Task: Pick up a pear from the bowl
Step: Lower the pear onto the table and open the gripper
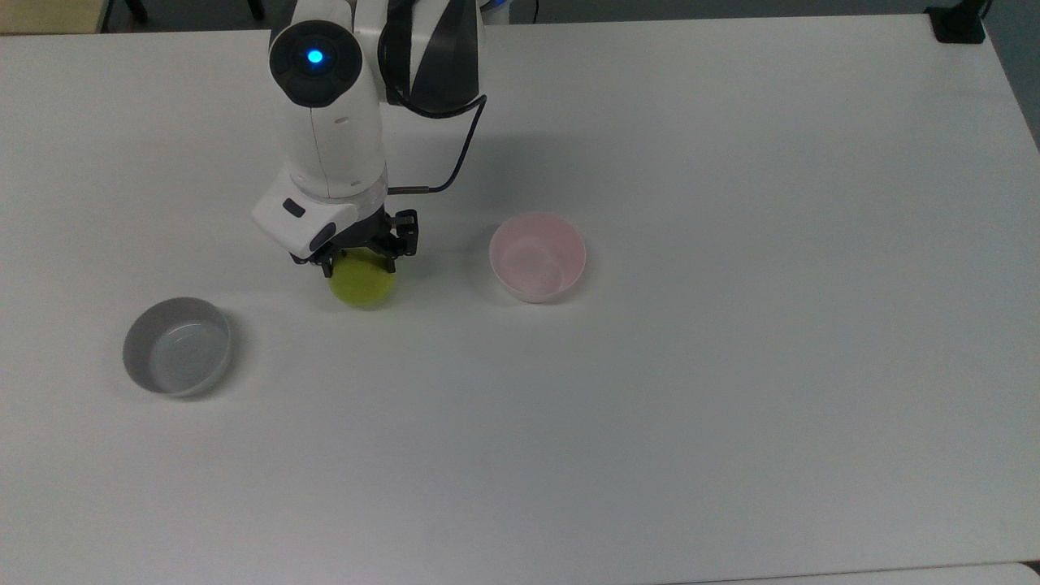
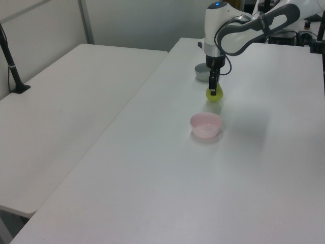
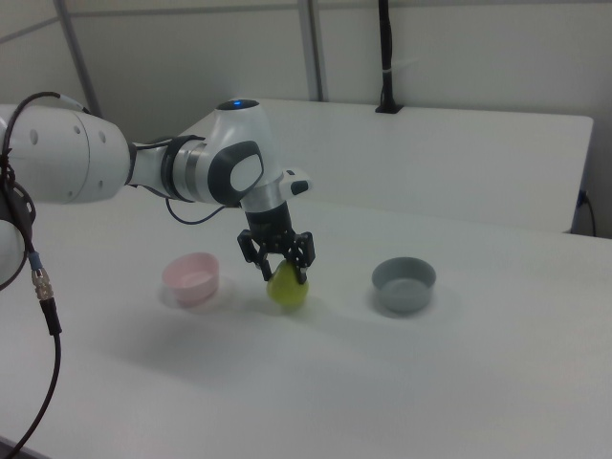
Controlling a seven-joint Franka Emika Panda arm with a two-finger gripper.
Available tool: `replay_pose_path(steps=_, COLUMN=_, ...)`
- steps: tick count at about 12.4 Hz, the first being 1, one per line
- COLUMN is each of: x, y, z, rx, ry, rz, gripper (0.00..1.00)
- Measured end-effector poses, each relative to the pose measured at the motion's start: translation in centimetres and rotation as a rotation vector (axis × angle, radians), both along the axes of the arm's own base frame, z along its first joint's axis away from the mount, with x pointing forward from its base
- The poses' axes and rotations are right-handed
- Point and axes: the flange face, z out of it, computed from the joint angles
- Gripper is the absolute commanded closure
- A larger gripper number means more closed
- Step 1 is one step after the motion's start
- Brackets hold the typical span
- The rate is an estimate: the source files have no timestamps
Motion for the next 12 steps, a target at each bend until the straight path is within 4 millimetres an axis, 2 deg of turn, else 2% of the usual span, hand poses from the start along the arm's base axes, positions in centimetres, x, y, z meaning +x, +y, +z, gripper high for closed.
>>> replay_pose_path(steps=1, x=0.0, y=0.0, z=0.0, rx=0.0, ry=0.0, rz=0.0, gripper=0.08)
replay_pose_path(steps=2, x=0.0, y=0.0, z=0.0, rx=0.0, ry=0.0, rz=0.0, gripper=0.0)
replay_pose_path(steps=10, x=0.1, y=0.1, z=0.2, rx=0.0, ry=-0.005, rz=-0.009, gripper=0.0)
replay_pose_path(steps=12, x=0.4, y=0.1, z=1.3, rx=-0.001, ry=-0.027, rz=-0.022, gripper=0.0)
